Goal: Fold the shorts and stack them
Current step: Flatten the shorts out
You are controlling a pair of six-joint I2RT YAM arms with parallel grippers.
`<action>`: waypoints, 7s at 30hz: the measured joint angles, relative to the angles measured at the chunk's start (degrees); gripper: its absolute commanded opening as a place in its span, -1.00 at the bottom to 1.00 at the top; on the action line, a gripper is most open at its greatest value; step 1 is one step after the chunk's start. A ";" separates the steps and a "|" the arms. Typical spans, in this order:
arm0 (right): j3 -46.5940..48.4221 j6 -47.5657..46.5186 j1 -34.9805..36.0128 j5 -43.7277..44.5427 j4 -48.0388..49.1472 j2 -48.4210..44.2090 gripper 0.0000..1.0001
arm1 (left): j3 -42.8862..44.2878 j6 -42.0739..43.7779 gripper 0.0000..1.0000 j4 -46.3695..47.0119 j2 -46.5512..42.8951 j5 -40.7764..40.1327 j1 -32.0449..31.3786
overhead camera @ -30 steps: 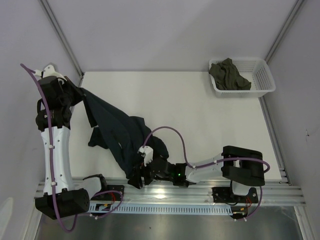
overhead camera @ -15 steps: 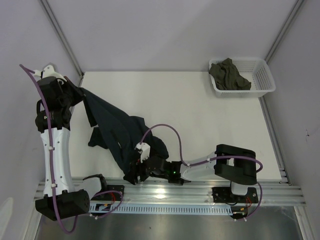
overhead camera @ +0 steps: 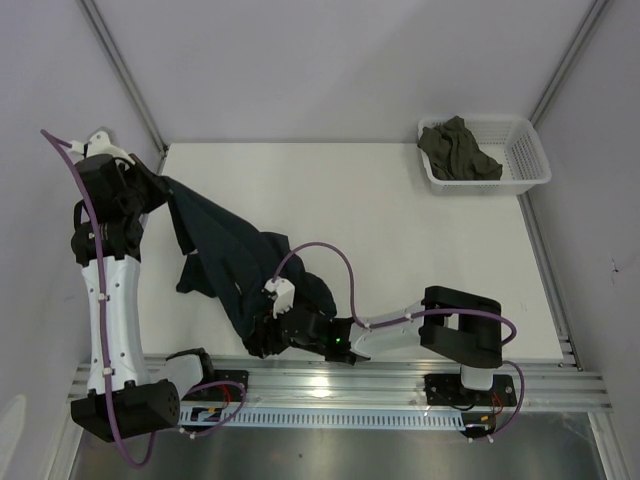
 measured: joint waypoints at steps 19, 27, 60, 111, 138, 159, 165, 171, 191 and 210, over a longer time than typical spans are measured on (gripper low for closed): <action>-1.46 1.31 -4.46 5.33 -4.57 -3.04 -1.00 | -0.42 0.02 -1.00 0.85 -0.02 0.28 0.00; -14.49 6.80 -11.89 0.24 -3.43 -13.77 -1.00 | -0.96 -0.02 -1.00 1.49 -0.02 1.22 0.02; 3.50 -16.22 -5.90 1.60 -27.78 -12.46 0.58 | -3.54 -0.09 -1.00 2.58 -0.02 4.31 0.04; 16.79 -26.34 -2.73 6.19 -42.77 -0.15 0.29 | -3.58 -0.09 -1.00 2.62 -0.02 4.31 0.04; 16.79 -27.15 -4.33 3.61 -44.37 -2.05 -1.00 | -3.50 -0.09 -1.00 2.58 0.02 4.31 0.04; 13.35 -32.33 -22.36 1.29 -56.85 -42.53 -1.00 | 16.46 -4.13 -1.00 -0.76 6.23 11.37 0.57; 28.44 -37.27 -30.77 -3.50 -62.97 -43.19 -1.00 | 16.76 -4.59 -1.00 -1.36 3.76 15.82 0.70; 39.58 -39.91 -41.53 -8.04 -67.45 -42.18 -1.00 | 16.79 -4.57 -1.00 -3.39 -1.11 16.65 2.01; 49.44 -30.80 -39.15 -36.33 -72.28 -48.19 -1.00 | 28.83 -6.47 -1.00 -2.05 -19.63 15.67 2.69; 35.26 -19.23 -64.13 -54.80 -53.94 -36.98 -1.00 | -4.46 -15.30 -0.99 18.16 -10.69 13.60 2.67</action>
